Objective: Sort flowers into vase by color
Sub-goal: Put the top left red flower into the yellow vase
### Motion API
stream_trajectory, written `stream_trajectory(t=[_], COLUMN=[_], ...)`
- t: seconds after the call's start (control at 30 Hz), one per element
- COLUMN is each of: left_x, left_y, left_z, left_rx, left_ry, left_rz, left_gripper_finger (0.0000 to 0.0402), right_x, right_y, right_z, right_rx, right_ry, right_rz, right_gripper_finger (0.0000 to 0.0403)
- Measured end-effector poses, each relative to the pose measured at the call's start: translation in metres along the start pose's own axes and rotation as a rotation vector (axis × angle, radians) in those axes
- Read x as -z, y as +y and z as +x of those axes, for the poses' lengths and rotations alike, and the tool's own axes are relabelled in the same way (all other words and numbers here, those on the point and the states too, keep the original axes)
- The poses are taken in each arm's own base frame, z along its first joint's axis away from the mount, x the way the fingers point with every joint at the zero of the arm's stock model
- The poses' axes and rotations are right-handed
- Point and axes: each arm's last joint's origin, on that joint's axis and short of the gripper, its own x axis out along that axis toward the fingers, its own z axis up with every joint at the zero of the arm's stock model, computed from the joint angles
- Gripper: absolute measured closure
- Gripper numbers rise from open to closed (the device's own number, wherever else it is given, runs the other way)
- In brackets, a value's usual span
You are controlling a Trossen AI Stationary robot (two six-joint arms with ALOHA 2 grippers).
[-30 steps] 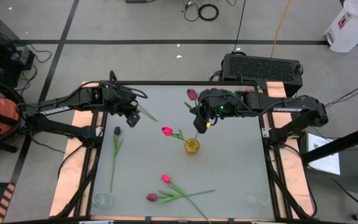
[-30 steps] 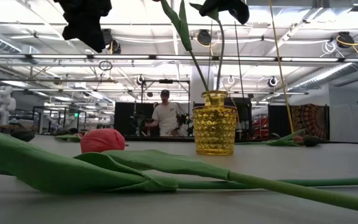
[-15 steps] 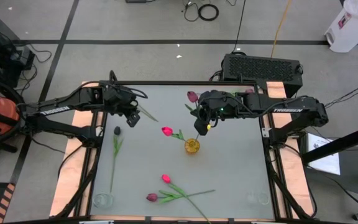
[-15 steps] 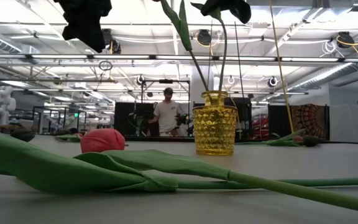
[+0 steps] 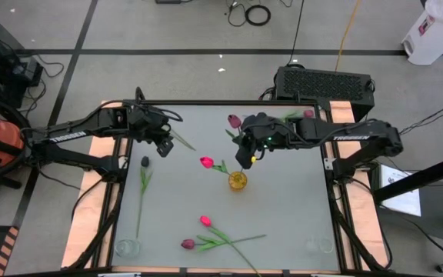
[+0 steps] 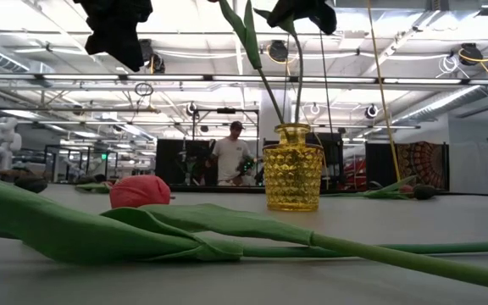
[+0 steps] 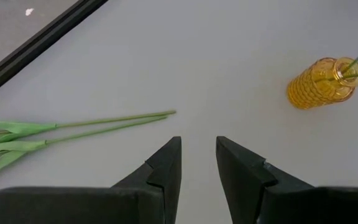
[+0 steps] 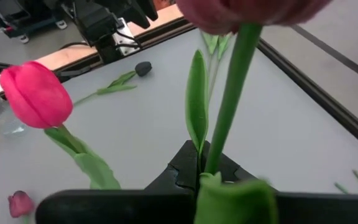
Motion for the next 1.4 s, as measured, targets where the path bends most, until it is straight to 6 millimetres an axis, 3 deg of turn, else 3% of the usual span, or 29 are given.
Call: stream_trajectory(t=[0.43,1.4], left_x=[0.0,0.0], left_y=[0.0,0.0], left_z=[0.0,0.0], left_rx=[0.0,0.0], left_ry=[0.0,0.0], left_rz=[0.002,0.002], left_gripper_finger=[0.0295,0.0295], right_x=[0.004,0.011], right_y=[0.002,0.009], right_z=[0.015,0.019], right_rx=[0.018,0.01], right_ry=[0.027,0.06], right_rz=[-0.022,-0.006], right_gripper_finger=[0.0403,0.0403])
